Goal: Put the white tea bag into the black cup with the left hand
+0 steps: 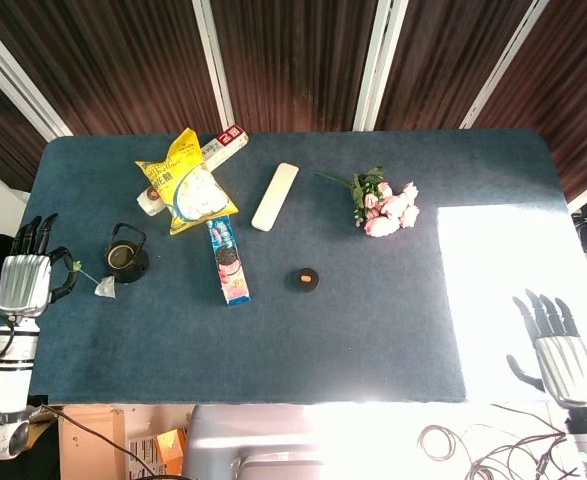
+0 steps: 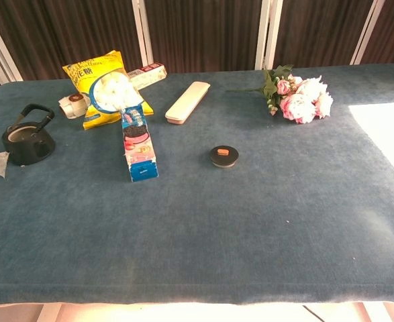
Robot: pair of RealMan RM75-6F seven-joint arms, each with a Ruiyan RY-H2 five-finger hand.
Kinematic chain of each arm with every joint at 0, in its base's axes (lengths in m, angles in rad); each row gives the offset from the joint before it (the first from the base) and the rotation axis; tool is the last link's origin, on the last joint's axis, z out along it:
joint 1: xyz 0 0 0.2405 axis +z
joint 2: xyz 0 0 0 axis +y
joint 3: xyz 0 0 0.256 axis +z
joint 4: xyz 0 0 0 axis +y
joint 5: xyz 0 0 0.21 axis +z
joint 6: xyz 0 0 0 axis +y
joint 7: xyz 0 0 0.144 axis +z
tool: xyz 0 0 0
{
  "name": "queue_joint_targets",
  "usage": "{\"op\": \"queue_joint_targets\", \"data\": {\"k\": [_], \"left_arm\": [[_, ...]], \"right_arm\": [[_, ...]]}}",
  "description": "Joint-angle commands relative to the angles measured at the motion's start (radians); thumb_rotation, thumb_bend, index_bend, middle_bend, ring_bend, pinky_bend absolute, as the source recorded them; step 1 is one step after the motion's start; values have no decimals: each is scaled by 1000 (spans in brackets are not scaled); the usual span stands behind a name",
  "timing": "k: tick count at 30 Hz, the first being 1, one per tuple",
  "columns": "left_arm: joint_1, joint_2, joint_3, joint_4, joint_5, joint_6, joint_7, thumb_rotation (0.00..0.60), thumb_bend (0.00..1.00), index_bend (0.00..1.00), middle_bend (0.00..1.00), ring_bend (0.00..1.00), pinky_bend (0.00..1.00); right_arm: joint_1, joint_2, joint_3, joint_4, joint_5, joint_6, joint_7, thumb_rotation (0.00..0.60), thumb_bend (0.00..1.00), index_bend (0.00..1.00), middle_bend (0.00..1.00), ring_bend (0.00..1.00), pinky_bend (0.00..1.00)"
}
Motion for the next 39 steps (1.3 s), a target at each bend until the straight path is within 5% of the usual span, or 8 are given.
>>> {"op": "queue_joint_targets", "data": {"k": [1,18,39], "left_arm": [[-24,22,-29,-18,-18,-3,24,600,373,684,88,0,113],[-149,56,-104,-51,-93,-90,155,600,370,684,88,0,113],[-157,12,-8,30,-80,-170,126,600,370,684,88,0,113]], "right_arm": [[0,0,0,0,0,0,0,600,241,0,0,0,0],[0,8,2,-2,2,0,19,600,241,0,0,0,0],[-3,6,4,-4,6,4,10,600,242,0,0,0,0]]}}
